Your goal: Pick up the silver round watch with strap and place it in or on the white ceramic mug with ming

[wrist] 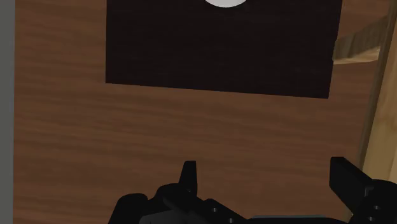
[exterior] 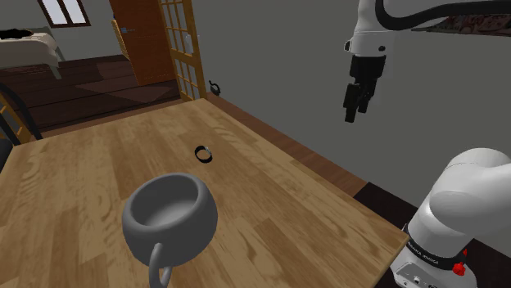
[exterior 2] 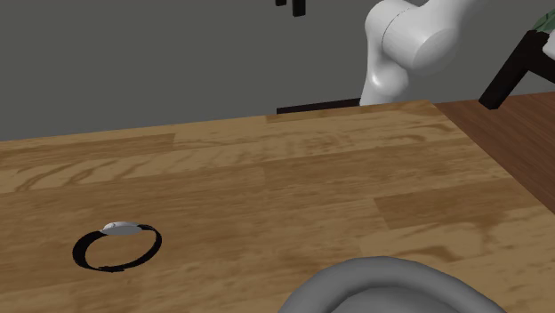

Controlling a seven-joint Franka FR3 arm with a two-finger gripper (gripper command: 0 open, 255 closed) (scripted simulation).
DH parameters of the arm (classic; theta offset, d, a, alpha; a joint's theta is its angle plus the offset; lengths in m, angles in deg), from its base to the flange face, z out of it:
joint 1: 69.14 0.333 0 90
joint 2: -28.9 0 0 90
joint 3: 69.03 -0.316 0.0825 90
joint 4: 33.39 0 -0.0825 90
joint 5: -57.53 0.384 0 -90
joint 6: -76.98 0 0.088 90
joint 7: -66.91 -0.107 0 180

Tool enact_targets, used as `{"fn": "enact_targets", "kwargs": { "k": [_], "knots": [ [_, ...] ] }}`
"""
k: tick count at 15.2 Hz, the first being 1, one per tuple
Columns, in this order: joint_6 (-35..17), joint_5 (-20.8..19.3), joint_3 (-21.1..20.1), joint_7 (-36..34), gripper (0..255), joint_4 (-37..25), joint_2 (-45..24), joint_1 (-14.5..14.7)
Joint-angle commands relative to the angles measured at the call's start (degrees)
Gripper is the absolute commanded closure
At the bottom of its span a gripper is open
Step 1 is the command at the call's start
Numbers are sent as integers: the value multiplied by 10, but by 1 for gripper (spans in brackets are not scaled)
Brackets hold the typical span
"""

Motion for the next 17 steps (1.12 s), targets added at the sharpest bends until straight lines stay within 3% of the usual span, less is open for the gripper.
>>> {"fn": "enact_targets", "kwargs": {
  "k": [1, 9, 17],
  "knots": [
    [0, 0, 0, 0, 0, 0, 0, 0],
    [-89, 53, -100, -110, 0, -39, -90, 24],
    [-166, 56, -195, -224, 0, -124, -215, 27]
  ]
}}
